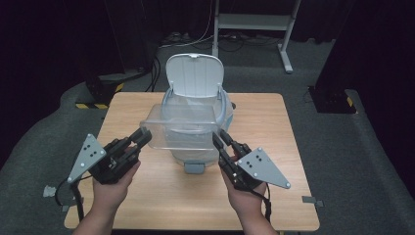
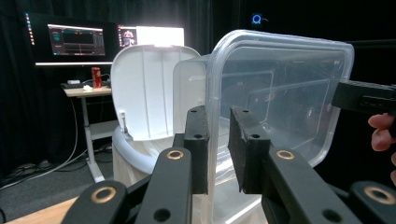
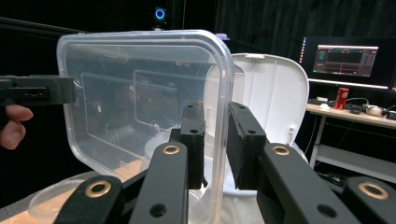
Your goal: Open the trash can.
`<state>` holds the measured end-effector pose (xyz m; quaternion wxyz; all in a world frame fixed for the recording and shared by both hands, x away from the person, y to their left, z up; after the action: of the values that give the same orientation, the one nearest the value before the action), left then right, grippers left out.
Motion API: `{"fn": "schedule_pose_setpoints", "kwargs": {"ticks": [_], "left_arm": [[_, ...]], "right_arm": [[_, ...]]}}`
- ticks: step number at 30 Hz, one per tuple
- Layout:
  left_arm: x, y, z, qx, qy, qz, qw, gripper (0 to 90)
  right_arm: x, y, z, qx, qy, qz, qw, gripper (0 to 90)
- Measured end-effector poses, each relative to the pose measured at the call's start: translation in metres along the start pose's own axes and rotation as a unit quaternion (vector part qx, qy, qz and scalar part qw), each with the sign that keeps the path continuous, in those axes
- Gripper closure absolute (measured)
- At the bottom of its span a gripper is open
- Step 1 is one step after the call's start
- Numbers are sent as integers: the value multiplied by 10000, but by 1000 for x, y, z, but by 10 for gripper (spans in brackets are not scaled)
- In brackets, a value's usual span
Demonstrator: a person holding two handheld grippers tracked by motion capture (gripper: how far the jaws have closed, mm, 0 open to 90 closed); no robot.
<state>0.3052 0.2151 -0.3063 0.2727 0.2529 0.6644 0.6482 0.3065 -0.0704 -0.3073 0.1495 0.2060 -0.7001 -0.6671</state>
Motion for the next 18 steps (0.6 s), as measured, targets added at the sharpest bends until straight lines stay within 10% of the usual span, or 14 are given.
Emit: {"fn": "schedule_pose_setpoints", "kwargs": {"ticks": [18], "left_arm": [[-43,17,44,98,-9,-58,9999,765]], "right_arm": [[-53,21,-23,-63,-140,97,9998,783]]}}
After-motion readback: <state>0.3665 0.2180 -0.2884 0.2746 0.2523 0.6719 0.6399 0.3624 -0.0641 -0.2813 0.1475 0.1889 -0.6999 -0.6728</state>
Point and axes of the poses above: each handheld gripper's, and its own axes: x roughly backward along the jaws, y roughly out of its top, z roughly to its left, the point moved 3 cm from there along -x, roughly forward along the jaws, and after that the axes turned 7 degrees about -y, right-handed, at the moved point
